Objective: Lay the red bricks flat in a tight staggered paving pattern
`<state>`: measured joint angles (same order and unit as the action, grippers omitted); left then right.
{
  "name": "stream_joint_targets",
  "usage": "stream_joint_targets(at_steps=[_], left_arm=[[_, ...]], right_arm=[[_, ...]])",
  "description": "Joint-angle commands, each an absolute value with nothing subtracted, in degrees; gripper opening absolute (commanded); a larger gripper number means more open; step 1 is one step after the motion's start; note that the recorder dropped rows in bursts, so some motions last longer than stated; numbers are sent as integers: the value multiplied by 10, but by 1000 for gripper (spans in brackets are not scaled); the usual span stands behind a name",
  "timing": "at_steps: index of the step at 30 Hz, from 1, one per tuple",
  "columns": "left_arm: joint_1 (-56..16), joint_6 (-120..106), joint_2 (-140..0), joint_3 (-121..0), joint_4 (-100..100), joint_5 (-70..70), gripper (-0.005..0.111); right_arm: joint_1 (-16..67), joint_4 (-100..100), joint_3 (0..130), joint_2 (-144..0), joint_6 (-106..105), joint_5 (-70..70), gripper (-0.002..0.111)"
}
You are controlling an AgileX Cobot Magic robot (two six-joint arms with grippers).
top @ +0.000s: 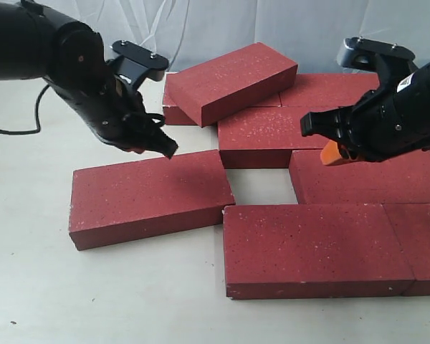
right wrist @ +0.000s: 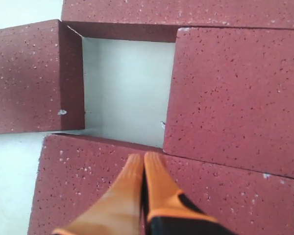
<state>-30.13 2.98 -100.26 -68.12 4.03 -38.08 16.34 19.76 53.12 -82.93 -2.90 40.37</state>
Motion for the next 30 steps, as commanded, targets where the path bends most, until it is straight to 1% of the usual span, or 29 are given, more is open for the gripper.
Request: stream_joint_targets(at_steps=[1, 4, 8, 11, 15, 18, 22, 26, 30], left_arm=[[-255, 82, -993, -680, 58, -414, 0], [-214, 89, -993, -680, 58, -439, 0], [-164, 91, -993, -679, 55, -454, 0], [-118, 90, -993, -659, 55, -467, 0], [-86, 89, -995, -624, 49, -440, 0], [-87, 89, -1009, -603, 29, -410, 0], [-89, 83, -1046, -592, 0, -385, 0], [-89, 0, -1066, -588, -82, -369, 0], [-89, -18, -1067, -587, -97, -362, 0]], right_arm=[[161, 232, 535, -833, -77, 369, -1], [161, 275, 537, -858, -115, 356, -1], [161, 307, 571, -904, -149, 386, -1], [187, 312, 621, -965, -160, 391, -1], [232, 287, 667, -1040, -160, 386, -1], [251, 271, 678, -1077, -173, 359, -1], [253, 262, 678, -1099, -173, 350, -1], [270, 262, 678, -1116, -184, 346, -1], [290, 261, 678, -1130, -191, 343, -1]])
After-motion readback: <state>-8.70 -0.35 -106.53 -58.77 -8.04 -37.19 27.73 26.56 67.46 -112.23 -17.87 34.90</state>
